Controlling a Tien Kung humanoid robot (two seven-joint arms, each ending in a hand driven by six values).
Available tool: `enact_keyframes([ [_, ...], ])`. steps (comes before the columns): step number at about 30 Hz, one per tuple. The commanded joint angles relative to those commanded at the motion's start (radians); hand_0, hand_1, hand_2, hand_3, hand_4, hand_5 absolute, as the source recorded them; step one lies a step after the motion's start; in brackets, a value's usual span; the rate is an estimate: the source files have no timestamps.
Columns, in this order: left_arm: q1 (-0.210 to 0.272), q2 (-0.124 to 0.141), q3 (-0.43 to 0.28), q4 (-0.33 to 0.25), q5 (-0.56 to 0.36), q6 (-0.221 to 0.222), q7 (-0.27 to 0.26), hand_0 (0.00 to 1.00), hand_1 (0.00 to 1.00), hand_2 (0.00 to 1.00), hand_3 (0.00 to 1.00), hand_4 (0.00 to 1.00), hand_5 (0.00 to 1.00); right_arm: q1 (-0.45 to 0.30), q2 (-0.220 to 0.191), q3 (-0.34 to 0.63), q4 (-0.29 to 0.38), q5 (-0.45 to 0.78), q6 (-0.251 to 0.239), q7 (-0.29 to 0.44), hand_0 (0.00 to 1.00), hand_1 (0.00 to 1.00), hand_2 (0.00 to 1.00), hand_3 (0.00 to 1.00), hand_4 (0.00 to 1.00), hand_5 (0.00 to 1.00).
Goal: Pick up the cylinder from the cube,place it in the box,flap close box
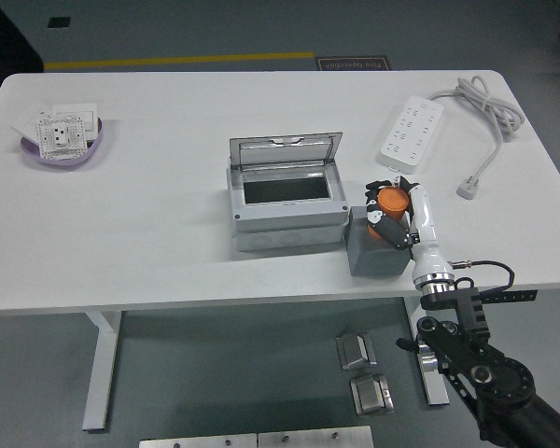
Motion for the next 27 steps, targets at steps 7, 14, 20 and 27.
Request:
enact_keyframes([
  [7,-0.002,-0.001,0.001,0.000,-0.002,0.001,-0.001,0.627,0.581,0.551,0.597,0.489,0.027,0.008,-0.002,-0.006,-0.002,-0.015,-0.003,0.000,0.442,0.204,0.244,0.214,0.002,0.002],
  [14,0.001,0.000,-0.014,0.000,0.020,-0.002,0.002,0.627,0.584,0.553,0.600,0.496,0.032,0.069,-0.024,-0.032,0.019,-0.116,-0.015,-0.081,0.419,0.182,0.228,0.218,0.002,0.002],
  [20,0.003,0.005,-0.033,0.000,0.041,-0.002,0.003,0.627,0.586,0.555,0.601,0.499,0.033,0.178,-0.029,-0.095,0.033,-0.258,0.013,-0.210,0.316,0.179,0.224,0.220,0.002,0.002],
  [27,0.001,0.009,-0.038,0.000,0.050,-0.002,0.004,0.627,0.589,0.556,0.602,0.507,0.042,0.310,-0.003,-0.206,0.008,-0.437,0.122,-0.380,0.178,0.172,0.217,0.223,0.002,0.002],
])
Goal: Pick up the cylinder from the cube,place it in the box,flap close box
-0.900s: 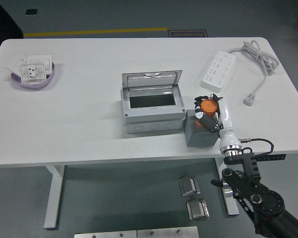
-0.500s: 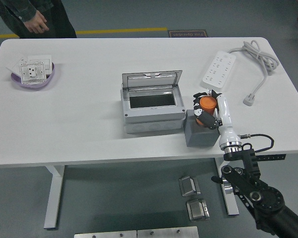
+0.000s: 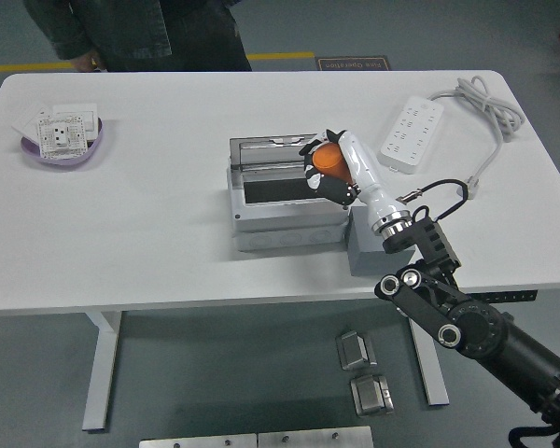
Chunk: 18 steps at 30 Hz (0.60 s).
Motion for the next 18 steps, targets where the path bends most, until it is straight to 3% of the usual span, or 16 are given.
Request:
enact_keyframes([
  [1,0.000,0.001,-0.001,0.000,0.002,0.000,0.000,0.627,0.590,0.557,0.603,0.512,0.048,0.018,0.003,-0.018,-0.007,-0.022,0.018,-0.023,0.025,0.160,0.214,0.217,0.002,0.002],
  [8,-0.001,0.007,-0.004,0.000,0.011,-0.001,0.001,0.627,0.593,0.559,0.605,0.523,0.061,0.142,0.034,-0.143,-0.105,-0.127,0.107,-0.154,0.002,0.151,0.212,0.215,0.002,0.002],
  [18,-0.006,0.012,0.013,0.000,0.004,-0.002,0.002,0.626,0.596,0.560,0.606,0.531,0.072,0.255,0.058,-0.255,-0.257,-0.087,0.136,-0.130,0.002,0.153,0.210,0.214,0.002,0.002],
])
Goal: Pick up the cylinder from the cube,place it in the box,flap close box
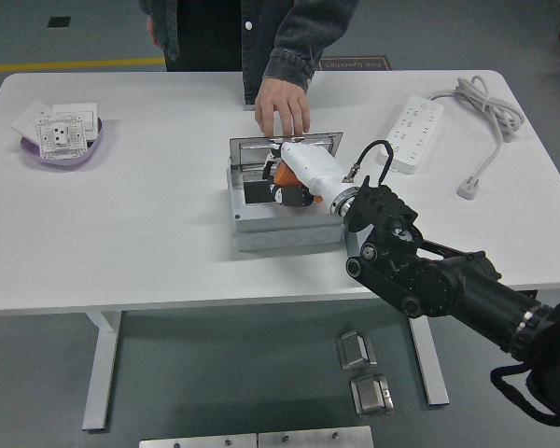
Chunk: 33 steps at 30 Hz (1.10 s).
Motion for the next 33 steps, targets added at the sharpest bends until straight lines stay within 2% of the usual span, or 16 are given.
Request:
enact_keyframes([
  [5,-0.001,0.002,0.000,0.000,0.005,-0.001,0.001,0.627,0.597,0.561,0.606,0.533,0.075,0.031,0.008,-0.016,-0.039,-0.023,0.032,0.020,0.002,0.158,0.211,0.216,0.002,0.002],
  [7,0.000,0.002,-0.003,0.000,0.009,-0.001,0.001,0.626,0.598,0.561,0.607,0.533,0.077,0.037,0.012,-0.020,-0.046,-0.039,0.046,0.021,0.039,0.165,0.224,0.208,0.002,0.002],
  [12,-0.002,0.003,0.011,0.000,-0.001,-0.001,0.002,0.626,0.598,0.561,0.607,0.533,0.077,0.051,0.021,-0.033,-0.053,-0.105,0.074,0.017,0.039,0.165,0.224,0.208,0.002,0.002],
  [13,-0.003,0.003,0.015,0.000,-0.005,-0.001,0.002,0.626,0.598,0.561,0.606,0.534,0.082,0.053,0.022,-0.038,-0.053,-0.117,0.078,0.017,0.507,0.581,0.627,0.698,0.421,0.099],
  [18,-0.006,0.003,0.028,0.000,-0.015,0.000,0.002,0.626,0.598,0.561,0.606,0.534,0.082,0.058,0.021,-0.055,-0.051,-0.154,0.087,0.019,0.507,0.581,0.627,0.698,0.421,0.099],
  [19,-0.006,0.003,0.029,0.000,-0.016,0.000,0.002,0.626,0.599,0.561,0.606,0.533,0.085,0.059,0.020,-0.058,-0.050,-0.158,0.086,0.021,0.763,0.712,0.740,0.899,0.815,0.239],
  [24,-0.008,0.003,0.032,0.000,-0.019,0.001,0.002,0.626,0.599,0.561,0.606,0.533,0.085,0.059,0.013,-0.062,-0.043,-0.165,0.083,0.025,0.763,0.712,0.740,0.899,0.815,0.239],
  [25,-0.008,0.003,0.031,0.000,-0.018,0.001,0.002,0.626,0.599,0.561,0.606,0.532,0.087,0.059,0.011,-0.061,-0.042,-0.164,0.082,0.026,0.851,0.767,0.792,0.979,0.969,0.371],
  [29,-0.010,0.002,0.029,0.000,-0.016,0.001,0.002,0.626,0.599,0.561,0.606,0.532,0.087,0.057,0.000,-0.055,-0.029,-0.151,0.077,0.028,0.851,0.767,0.792,0.979,0.969,0.371],
  [33,-0.009,0.000,0.026,0.000,-0.012,0.000,0.002,0.626,0.599,0.561,0.606,0.531,0.089,0.048,-0.019,-0.042,0.010,-0.123,0.066,0.027,0.858,0.770,0.796,0.982,0.996,0.403],
])
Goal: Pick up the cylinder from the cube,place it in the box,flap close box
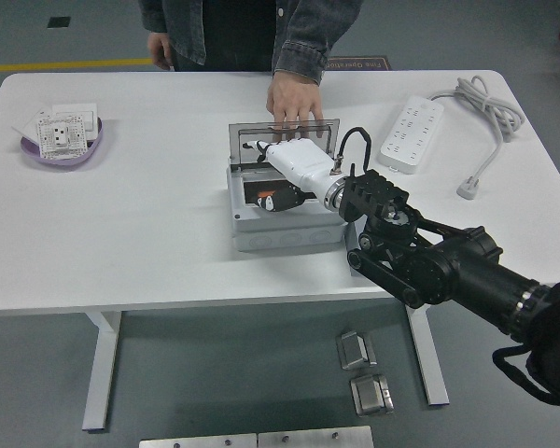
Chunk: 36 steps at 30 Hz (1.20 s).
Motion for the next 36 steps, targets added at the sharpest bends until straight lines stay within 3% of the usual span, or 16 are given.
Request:
enact_keyframes([
  [6,0.005,-0.009,-0.014,0.000,0.009,-0.001,0.000,0.626,0.598,0.559,0.605,0.530,0.090,-0.018,-0.065,0.000,0.115,0.068,0.008,-0.029,0.853,0.768,0.792,0.967,0.998,0.418],
  [15,0.015,-0.019,-0.071,0.000,0.069,-0.008,0.005,0.625,0.598,0.559,0.604,0.528,0.090,0.022,-0.209,0.007,0.330,0.186,0.106,-0.124,0.836,0.749,0.769,0.935,0.998,0.441],
  [16,0.015,-0.019,-0.072,0.000,0.070,-0.008,0.005,0.626,0.596,0.560,0.603,0.523,0.093,0.030,-0.214,0.012,0.347,0.196,0.113,-0.127,0.785,0.691,0.723,0.842,0.977,0.458],
  [18,0.014,-0.019,-0.068,0.000,0.067,-0.008,0.005,0.626,0.596,0.560,0.603,0.523,0.093,0.052,-0.220,0.029,0.367,0.207,0.126,-0.132,0.785,0.691,0.723,0.842,0.977,0.458],
  [21,0.013,-0.018,-0.064,0.000,0.066,-0.008,0.007,0.626,0.596,0.560,0.603,0.523,0.093,0.079,-0.213,0.049,0.340,0.216,0.135,-0.126,0.785,0.691,0.723,0.842,0.977,0.458],
  [22,0.013,-0.018,-0.064,0.000,0.067,-0.008,0.008,0.626,0.595,0.559,0.602,0.520,0.092,0.086,-0.209,0.053,0.327,0.219,0.137,-0.122,0.720,0.645,0.698,0.815,0.930,0.480],
  [23,0.012,-0.018,-0.064,0.000,0.068,-0.008,0.008,0.626,0.595,0.559,0.602,0.520,0.092,0.093,-0.204,0.056,0.311,0.221,0.139,-0.118,0.720,0.645,0.698,0.815,0.930,0.480],
  [32,-0.005,-0.016,-0.023,0.000,0.042,-0.009,0.011,0.626,0.594,0.559,0.601,0.517,0.093,0.117,-0.104,0.039,0.089,0.319,0.109,-0.018,0.689,0.628,0.685,0.802,0.946,0.478],
  [36,-0.010,-0.018,-0.001,0.000,0.023,-0.010,0.011,0.626,0.593,0.558,0.601,0.514,0.092,0.108,-0.093,0.029,0.014,0.341,0.098,0.003,0.686,0.627,0.685,0.801,0.961,0.485],
])
